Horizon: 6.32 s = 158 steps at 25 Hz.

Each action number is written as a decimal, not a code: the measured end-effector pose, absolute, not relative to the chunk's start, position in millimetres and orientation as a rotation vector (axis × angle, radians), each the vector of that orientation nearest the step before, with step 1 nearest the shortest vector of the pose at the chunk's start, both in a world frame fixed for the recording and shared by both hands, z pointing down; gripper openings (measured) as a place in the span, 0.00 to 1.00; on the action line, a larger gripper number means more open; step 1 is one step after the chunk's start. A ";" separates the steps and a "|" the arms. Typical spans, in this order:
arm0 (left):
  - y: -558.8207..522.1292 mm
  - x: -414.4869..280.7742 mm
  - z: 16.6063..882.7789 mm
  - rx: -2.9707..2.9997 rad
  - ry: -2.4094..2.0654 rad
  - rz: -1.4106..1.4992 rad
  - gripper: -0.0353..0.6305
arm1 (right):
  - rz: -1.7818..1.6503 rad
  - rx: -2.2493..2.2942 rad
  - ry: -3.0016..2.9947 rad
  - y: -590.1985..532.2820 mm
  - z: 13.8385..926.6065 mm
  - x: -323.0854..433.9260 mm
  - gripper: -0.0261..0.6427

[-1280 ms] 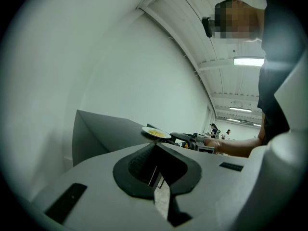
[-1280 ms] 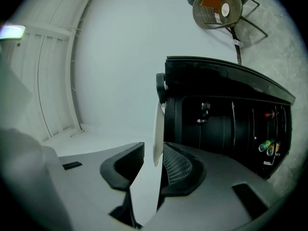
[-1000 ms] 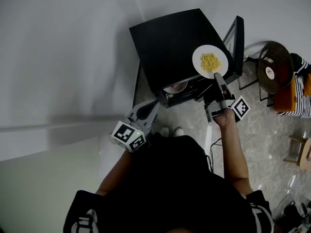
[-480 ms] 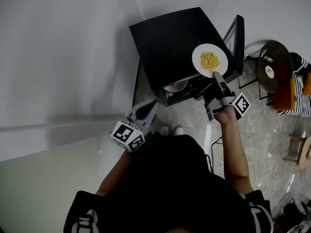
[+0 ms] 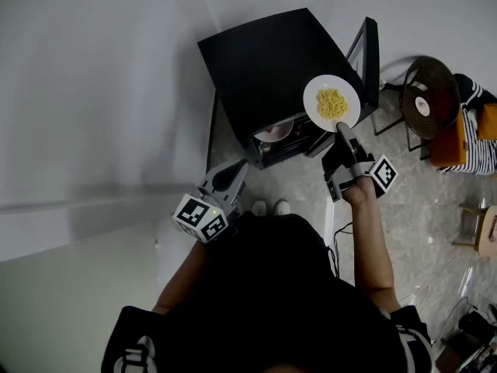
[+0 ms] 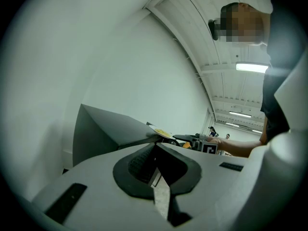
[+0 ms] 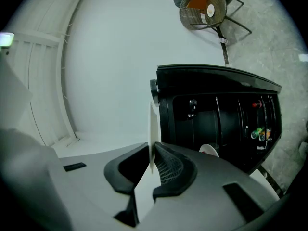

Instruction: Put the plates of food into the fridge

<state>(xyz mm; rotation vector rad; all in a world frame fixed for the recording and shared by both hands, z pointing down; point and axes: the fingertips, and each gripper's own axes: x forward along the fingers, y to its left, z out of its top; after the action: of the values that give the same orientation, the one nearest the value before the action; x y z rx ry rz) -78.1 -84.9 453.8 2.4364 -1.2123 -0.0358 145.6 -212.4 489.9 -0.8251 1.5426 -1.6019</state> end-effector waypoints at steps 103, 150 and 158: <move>-61.9 -87.8 458.9 2.367 -1.286 -0.026 0.09 | -1.813 -1.148 1.517 -256.8 676.7 124.2 0.09; -53.7 -62.5 445.2 2.505 -1.063 -0.100 0.09 | -0.880 -1.294 2.501 -111.4 505.4 119.2 0.10; -46.1 -59.2 446.2 2.539 -1.019 -0.080 0.09 | -0.730 -1.314 2.621 -84.5 484.7 105.1 0.10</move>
<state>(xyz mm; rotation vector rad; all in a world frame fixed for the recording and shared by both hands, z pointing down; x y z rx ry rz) -59.2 -46.1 446.2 2.5389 -1.0189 -0.0797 105.1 -84.5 484.7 -1.3137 2.6210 -0.7302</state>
